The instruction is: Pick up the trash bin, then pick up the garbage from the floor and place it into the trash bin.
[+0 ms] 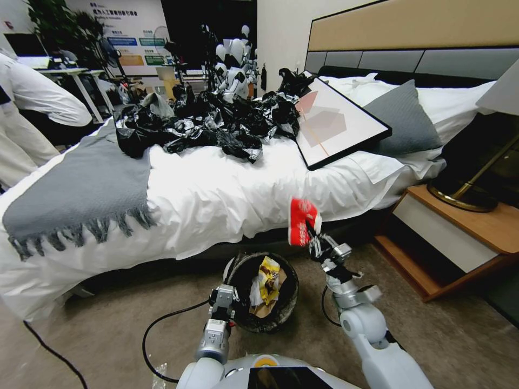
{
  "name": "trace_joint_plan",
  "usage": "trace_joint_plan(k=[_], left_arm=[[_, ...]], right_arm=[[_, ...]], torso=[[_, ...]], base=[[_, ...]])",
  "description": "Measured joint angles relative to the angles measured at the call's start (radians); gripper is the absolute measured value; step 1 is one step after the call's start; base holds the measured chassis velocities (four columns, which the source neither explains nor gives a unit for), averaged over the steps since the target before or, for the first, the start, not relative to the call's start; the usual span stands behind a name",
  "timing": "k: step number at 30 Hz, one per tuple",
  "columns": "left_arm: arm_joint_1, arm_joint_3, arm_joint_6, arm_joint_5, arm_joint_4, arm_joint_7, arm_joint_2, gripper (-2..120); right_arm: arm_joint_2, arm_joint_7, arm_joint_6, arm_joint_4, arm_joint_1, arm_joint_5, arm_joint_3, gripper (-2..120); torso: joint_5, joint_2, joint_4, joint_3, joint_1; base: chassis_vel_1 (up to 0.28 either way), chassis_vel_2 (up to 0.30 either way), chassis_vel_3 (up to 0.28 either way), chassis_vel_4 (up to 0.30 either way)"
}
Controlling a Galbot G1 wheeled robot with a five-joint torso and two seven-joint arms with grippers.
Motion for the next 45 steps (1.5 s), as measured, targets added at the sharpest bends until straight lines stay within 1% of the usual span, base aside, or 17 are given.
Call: trace_joint_plan(k=[3,4,6,7,9,11,12,13,26,39,40,41,44,45], left_arm=[[-0.003,0.001,0.0,-0.001,0.003,0.0,0.001,0],[-0.003,0.001,0.0,-0.001,0.003,0.0,0.001,0],[-0.004,0.003,0.0,-0.002,0.004,0.0,0.001,0],[-0.004,0.003,0.0,-0.002,0.004,0.0,0.001,0],[-0.004,0.003,0.0,-0.002,0.004,0.0,0.0,0],[-0.004,0.003,0.001,-0.002,0.004,0.0,-0.001,0],[-0.004,0.003,0.001,-0.002,0.004,0.0,-0.001,0],[-0.004,0.003,0.001,-0.002,0.004,0.0,-0.002,0],[-0.004,0.002,0.002,-0.002,-0.001,-0.001,-0.002,0],[-0.005,-0.001,0.003,-0.003,-0.003,0.0,-0.003,0],[-0.005,-0.001,0.003,-0.003,-0.003,0.0,-0.003,0],[-0.005,-0.001,0.003,-0.003,-0.003,0.0,-0.003,0],[-0.005,0.0,0.003,-0.003,-0.002,0.0,-0.002,0],[-0.005,0.0,0.003,-0.003,-0.002,0.0,-0.002,0]], right_arm=[[-0.051,-0.033,-0.001,0.019,-0.057,-0.027,-0.069,2],[-0.051,-0.033,-0.001,0.019,-0.057,-0.027,-0.069,2],[-0.099,-0.035,0.014,-0.034,-0.103,-0.1,-0.16,2],[-0.099,-0.035,0.014,-0.034,-0.103,-0.1,-0.16,2],[-0.102,-0.033,0.036,-0.109,-0.114,-0.158,-0.217,2],[-0.094,-0.029,0.048,-0.158,-0.112,-0.184,-0.241,2],[-0.094,-0.029,0.048,-0.158,-0.112,-0.184,-0.241,2],[-0.087,-0.026,0.057,-0.196,-0.109,-0.197,-0.253,2],[-0.051,-0.023,0.076,-0.313,-0.073,-0.194,-0.252,2],[-0.044,-0.023,0.07,-0.335,-0.058,-0.189,-0.233,2],[-0.044,-0.023,0.069,-0.333,-0.058,-0.189,-0.231,4],[-0.044,-0.023,0.069,-0.333,-0.058,-0.189,-0.231,4],[-0.047,-0.022,0.069,-0.325,-0.06,-0.187,-0.224,19],[-0.047,-0.022,0.069,-0.325,-0.06,-0.187,-0.224,19]], torso=[[-0.0001,0.0,-0.0001,0.0,0.0],[-0.0001,0.0,-0.0001,0.0,0.0],[0.0,0.0,0.0002,0.0,0.0],[0.0,0.0,0.0002,0.0,0.0],[0.0,0.0,0.0001,0.0,0.0],[0.0001,0.0,0.0002,0.0,0.0],[0.0001,0.0,0.0002,0.0,0.0],[0.0,0.0,0.0002,0.0,0.0],[0.0,0.0,0.0002,0.0,0.0],[0.0,0.0,0.0001,0.0,0.0],[0.0001,0.0,0.0002,0.0,0.0],[0.0001,0.0,0.0002,0.0,0.0],[0.0001,0.0,0.0002,0.0,0.0],[0.0001,0.0,0.0002,0.0,0.0]], base=[[0.0,0.0,0.0,0.0],[0.0,0.0,0.0,0.0],[0.0,0.0,0.0,0.0],[0.0,0.0,0.0,0.0],[0.0,0.0,0.0,0.0],[0.0,0.0,0.0,0.0],[0.0,0.0,0.0,0.0],[0.0,0.0,0.0,0.0],[0.0,0.0,0.0,0.0],[0.0,0.0,0.0,0.0],[0.0,0.0,0.0,0.0],[0.0,0.0,0.0,0.0],[0.0,0.0,0.0,0.0],[0.0,0.0,0.0,0.0]])
